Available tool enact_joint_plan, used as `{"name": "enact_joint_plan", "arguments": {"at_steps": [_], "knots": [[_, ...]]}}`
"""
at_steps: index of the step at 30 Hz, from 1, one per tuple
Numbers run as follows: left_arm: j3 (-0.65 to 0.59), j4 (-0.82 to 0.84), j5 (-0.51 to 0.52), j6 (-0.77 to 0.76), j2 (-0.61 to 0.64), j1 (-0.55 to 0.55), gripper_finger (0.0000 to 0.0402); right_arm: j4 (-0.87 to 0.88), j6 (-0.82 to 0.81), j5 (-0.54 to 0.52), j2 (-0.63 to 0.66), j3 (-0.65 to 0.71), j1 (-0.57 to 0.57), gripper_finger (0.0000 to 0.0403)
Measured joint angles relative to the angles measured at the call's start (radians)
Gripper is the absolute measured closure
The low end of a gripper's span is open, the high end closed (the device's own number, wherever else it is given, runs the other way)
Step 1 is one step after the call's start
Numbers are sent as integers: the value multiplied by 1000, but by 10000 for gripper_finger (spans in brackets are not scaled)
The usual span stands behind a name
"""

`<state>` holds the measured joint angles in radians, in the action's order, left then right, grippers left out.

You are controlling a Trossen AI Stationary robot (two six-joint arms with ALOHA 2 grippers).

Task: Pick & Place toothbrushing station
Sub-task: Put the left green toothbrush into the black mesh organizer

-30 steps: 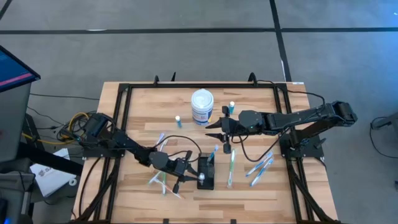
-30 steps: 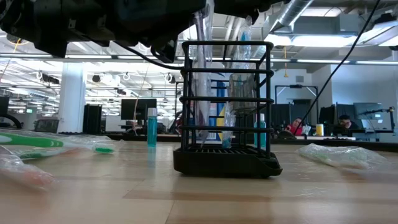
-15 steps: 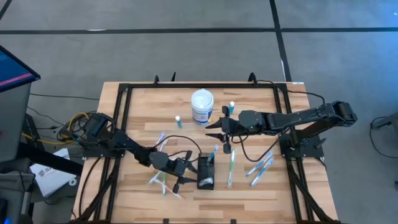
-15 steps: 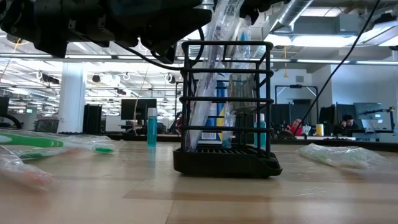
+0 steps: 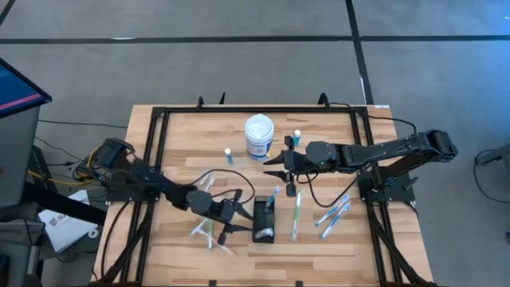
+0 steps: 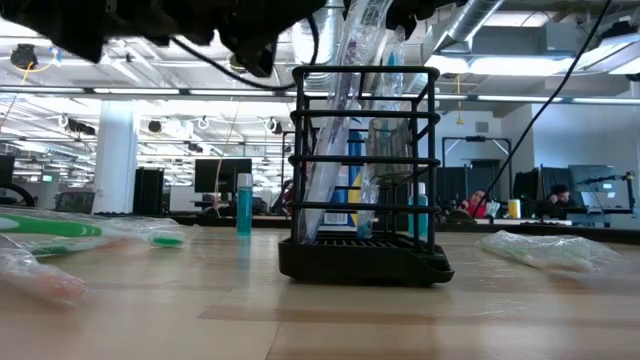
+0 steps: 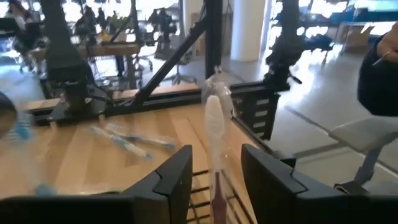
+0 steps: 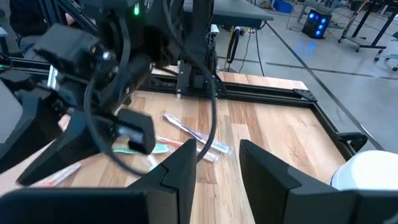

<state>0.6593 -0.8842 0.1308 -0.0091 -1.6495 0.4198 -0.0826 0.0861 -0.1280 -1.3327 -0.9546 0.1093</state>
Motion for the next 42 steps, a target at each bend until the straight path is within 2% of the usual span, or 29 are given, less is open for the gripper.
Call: {"name": "enact_joint_plan", "arguments": {"at_steps": [8, 15, 18, 23, 42], "knots": [[0, 518, 150, -270, 224, 2, 290, 0, 0, 0, 0, 0, 0, 290], [0, 923, 157, -603, 354, 2, 303, 1, 0, 0, 0, 0, 0, 290], [-1, 1053, 111, -751, 366, 2, 305, 1, 0, 0, 0, 0, 0, 290], [-1, 1136, 16, -883, 358, 2, 305, 0, 0, 0, 0, 0, 0, 290], [-1, 1278, -147, -1059, 335, 2, 305, 0, -8, 0, 0, 0, 1, 290]]}}
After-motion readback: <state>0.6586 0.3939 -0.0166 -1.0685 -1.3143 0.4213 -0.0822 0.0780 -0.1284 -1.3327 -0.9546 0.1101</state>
